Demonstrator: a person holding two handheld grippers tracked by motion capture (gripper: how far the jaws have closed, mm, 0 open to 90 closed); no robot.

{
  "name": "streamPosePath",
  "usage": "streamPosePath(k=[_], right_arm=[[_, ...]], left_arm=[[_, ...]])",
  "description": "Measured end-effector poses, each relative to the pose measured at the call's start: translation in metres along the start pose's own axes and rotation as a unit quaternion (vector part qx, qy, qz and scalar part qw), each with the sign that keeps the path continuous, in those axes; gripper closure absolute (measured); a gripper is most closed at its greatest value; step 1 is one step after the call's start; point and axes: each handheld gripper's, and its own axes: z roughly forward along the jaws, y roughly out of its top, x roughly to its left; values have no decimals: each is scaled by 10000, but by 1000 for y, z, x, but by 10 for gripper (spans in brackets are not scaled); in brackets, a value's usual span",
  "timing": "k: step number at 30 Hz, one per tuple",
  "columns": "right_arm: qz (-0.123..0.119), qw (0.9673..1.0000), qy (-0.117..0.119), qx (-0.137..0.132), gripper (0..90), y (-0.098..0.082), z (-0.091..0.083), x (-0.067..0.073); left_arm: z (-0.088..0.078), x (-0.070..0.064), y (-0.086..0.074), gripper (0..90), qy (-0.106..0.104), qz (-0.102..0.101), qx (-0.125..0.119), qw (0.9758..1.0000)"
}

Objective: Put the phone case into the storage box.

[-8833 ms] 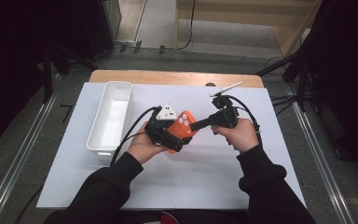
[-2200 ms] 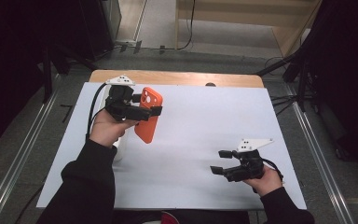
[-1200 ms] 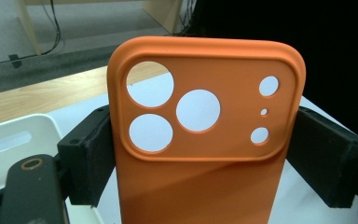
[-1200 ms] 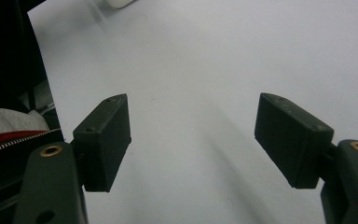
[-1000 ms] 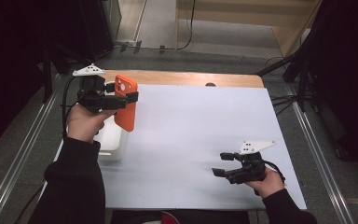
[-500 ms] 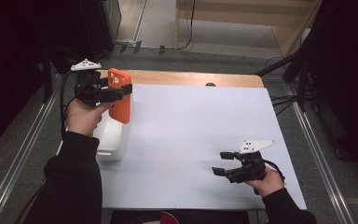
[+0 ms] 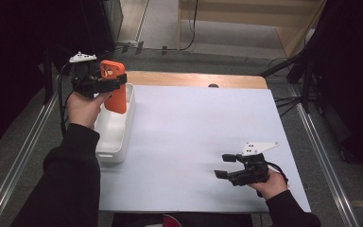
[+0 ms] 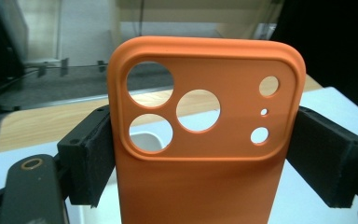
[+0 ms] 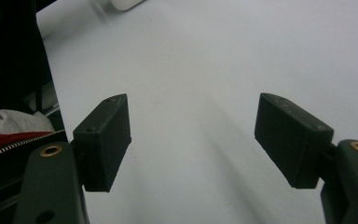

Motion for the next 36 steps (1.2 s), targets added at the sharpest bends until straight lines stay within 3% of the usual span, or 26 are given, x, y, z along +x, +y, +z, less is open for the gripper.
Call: streamPosePath(k=[5, 10, 19, 28, 36], right_arm=[[-5, 10000, 12, -6, 260, 0, 0, 0], [35, 10000, 11, -39, 260, 0, -1, 0], [143, 9999, 36, -48, 260, -2, -2, -1], [91, 9999, 85, -54, 260, -2, -1, 2], [100, 9999, 97, -92, 260, -2, -2, 2]], left_arm=[[10, 1, 2, 159, 122, -72, -79, 9999], [17, 0, 2, 158, 78, -191, -120, 9997], [34, -1, 4, 158, 337, -214, -191, 9990], [45, 8, 4, 158, 491, -280, -301, 9979], [55, 12, 2, 158, 724, -202, -392, 9964]])
